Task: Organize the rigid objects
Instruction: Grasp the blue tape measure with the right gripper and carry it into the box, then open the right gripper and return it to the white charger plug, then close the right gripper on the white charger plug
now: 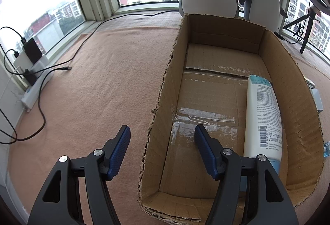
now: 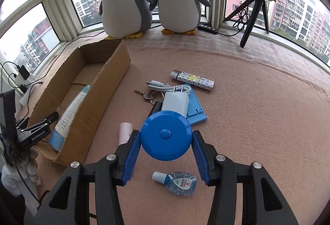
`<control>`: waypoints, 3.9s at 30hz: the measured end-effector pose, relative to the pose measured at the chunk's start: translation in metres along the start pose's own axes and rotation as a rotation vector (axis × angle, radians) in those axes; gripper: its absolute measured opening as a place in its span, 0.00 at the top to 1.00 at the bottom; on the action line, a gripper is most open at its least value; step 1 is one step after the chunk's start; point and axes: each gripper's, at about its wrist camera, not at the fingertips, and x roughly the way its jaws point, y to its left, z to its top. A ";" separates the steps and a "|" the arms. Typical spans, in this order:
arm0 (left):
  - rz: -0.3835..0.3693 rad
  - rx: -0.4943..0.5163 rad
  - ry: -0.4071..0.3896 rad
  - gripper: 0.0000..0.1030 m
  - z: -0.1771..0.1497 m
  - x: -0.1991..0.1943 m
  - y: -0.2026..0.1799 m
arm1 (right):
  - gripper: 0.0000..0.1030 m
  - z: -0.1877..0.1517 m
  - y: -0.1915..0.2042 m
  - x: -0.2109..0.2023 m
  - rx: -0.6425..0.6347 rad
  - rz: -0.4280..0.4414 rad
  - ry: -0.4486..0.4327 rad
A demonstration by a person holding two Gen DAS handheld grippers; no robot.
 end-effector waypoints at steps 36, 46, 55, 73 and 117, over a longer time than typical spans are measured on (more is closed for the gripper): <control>-0.013 -0.010 -0.005 0.37 0.001 0.002 -0.002 | 0.55 0.066 0.157 0.049 -0.229 0.203 -0.021; -0.014 -0.011 -0.005 0.37 0.001 0.002 -0.001 | 0.42 0.069 0.155 0.052 -0.217 0.197 -0.020; -0.015 -0.010 -0.006 0.37 0.000 0.002 -0.001 | 0.42 0.068 0.140 0.043 -0.196 0.190 -0.022; -0.011 0.005 -0.009 0.37 0.000 0.001 -0.001 | 0.42 0.048 0.046 0.004 -0.064 0.075 -0.048; -0.006 0.002 -0.021 0.31 -0.003 0.002 0.004 | 0.50 0.028 -0.022 0.075 0.001 -0.144 0.095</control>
